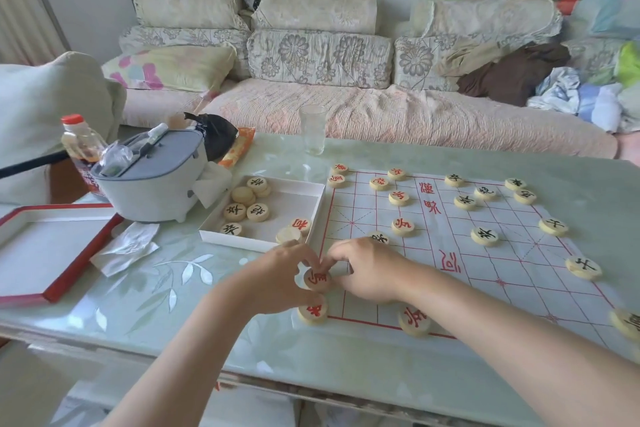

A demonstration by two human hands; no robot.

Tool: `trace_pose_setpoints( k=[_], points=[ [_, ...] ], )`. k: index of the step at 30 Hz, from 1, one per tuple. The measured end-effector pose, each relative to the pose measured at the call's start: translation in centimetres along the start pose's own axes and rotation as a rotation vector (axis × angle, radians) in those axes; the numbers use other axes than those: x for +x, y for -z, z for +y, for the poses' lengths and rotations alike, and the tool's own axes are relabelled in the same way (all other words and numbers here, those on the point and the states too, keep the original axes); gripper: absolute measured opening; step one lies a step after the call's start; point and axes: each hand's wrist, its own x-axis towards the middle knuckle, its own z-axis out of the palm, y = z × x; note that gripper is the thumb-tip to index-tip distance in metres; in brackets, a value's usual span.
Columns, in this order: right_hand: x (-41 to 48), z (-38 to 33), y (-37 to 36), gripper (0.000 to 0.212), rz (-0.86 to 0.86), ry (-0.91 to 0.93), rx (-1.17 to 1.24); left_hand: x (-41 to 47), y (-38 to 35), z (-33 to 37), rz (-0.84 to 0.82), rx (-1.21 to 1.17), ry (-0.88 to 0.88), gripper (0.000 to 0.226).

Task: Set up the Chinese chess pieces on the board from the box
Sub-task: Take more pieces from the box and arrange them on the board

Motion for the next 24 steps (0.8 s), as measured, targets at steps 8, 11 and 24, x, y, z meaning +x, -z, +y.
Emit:
trace_pose_setpoints(
  k=[8,11,24],
  points=[
    [0.2,3.5,3.7,0.02,0.195,-0.192,-0.1,0.7,-0.1,0.8,0.041,0.057,0.008,0.025],
    [0.2,5.0,3.3,0.029,0.1,-0.306,-0.166,1.7,-0.3,1.6,0.086,0.05,-0.021,0.018],
    [-1.6,6.8,4.9,0.023,0.295,-0.286,-0.096,7.1,-1.6,7.5,0.147,0.1,-0.143,0.017]
  ],
)
